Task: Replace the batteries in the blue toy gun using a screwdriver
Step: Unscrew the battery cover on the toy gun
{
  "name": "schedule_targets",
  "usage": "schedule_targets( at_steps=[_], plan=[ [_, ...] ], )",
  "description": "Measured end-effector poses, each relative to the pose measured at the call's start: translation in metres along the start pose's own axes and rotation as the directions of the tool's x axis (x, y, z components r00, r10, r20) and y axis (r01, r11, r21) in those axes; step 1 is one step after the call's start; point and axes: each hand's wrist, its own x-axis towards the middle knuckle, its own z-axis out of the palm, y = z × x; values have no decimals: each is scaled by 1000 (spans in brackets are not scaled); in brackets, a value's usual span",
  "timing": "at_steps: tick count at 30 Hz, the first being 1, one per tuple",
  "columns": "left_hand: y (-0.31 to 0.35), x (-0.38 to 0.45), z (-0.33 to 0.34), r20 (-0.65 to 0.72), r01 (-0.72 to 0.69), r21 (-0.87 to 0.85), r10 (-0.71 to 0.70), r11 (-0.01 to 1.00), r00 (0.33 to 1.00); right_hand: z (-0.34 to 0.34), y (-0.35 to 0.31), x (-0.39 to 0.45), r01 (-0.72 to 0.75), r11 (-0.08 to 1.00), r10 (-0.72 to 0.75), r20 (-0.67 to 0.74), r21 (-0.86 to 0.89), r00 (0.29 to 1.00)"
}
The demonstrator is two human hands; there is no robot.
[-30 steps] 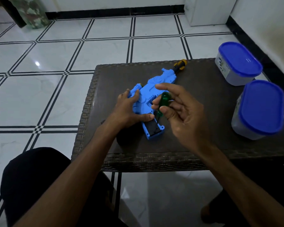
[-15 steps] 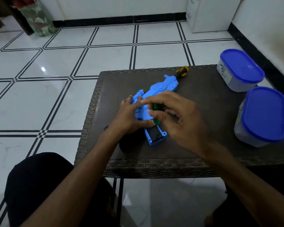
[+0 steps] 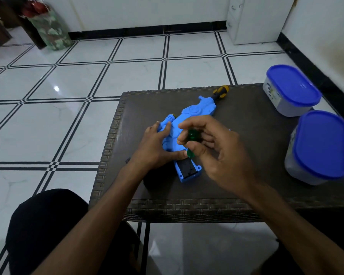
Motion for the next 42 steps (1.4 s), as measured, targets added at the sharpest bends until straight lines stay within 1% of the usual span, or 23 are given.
schedule_targets(
  at_steps=[2, 4, 6, 8, 9, 11, 13, 14, 17, 20, 22, 24, 26, 27, 31, 34, 36, 37, 39, 40, 42],
  plan=[
    [-1, -1, 0, 2, 21, -5, -21, 1000, 1000, 0, 0, -2, 27, 999, -26, 28, -38, 999],
    [-2, -1, 1, -2, 12, 29, -11, 1000, 1000, 1, 0, -3, 64, 994, -63, 15, -93, 998],
    [-2, -4, 1, -12, 10, 51, -9, 999, 1000, 2, -2, -2, 84, 984, -92, -45, -154, 995],
    [-1, -11, 3, -72, 49, 44, -46, 998, 996, 2, -1, -1, 106, 978, -124, -95, -181, 988],
    [-1, -14, 4, -116, 70, 61, -63, 996, 991, 1, -1, -1, 112, 977, -131, -97, -180, 987],
    [2, -20, 4, -177, 103, 109, -83, 989, 981, 1, -1, 0, 79, 989, -89, -72, -126, 993],
    [3, -20, 5, -187, 133, 118, -109, 984, 976, -1, -3, 0, 29, 998, -31, -42, -48, 999],
    [4, -20, 4, -189, 142, 119, -118, 983, 975, -1, -4, -1, 30, 999, -31, -29, -39, 999],
    [9, -25, -1, -193, 162, 130, -135, 978, 972, 0, -2, -5, 63, 995, -64, -15, -83, 998],
    [15, -34, -5, -188, 200, 191, -164, 961, 968, 1, 0, -6, 65, 990, -73, -59, -126, 996],
    [16, -38, -6, -224, 225, 240, -171, 944, 959, 0, 0, -5, 73, 988, -87, -93, -138, 992],
    [14, -40, -4, -246, 254, 243, -194, 936, 950, -2, 0, -5, 65, 992, -75, -89, -111, 993],
    [12, -42, -2, -248, 277, 235, -218, 931, 944, -4, -3, -5, 3, 1000, -5, -64, -24, 998],
    [12, -42, -1, -246, 285, 232, -227, 930, 942, -4, -4, -5, -8, 1000, 7, -46, -12, 999],
    [14, -43, -2, -231, 275, 222, -224, 935, 947, -4, -3, -6, 49, 995, -51, -13, -84, 999],
    [15, -45, -2, -218, 273, 195, -230, 942, 948, -1, -3, -4, 66, 988, -76, -68, -141, 995],
    [15, -44, -2, -217, 275, 185, -233, 944, 948, 0, -3, -2, 99, 977, -119, -98, -187, 988],
    [15, -42, -2, -208, 275, 195, -234, 941, 950, 0, -2, -2, 94, 980, -112, -94, -177, 989],
    [17, -41, -3, -195, 278, 234, -235, 932, 952, 0, -3, 0, 34, 995, -41, -69, -92, 997],
    [18, -40, -4, -196, 281, 250, -236, 927, 952, -1, -3, 0, 23, 997, -27, -53, -78, 998],
    [20, -41, -5, -201, 284, 271, -234, 920, 951, 0, -1, 1, 31, 993, -34, -30, -116, 999]
  ],
)
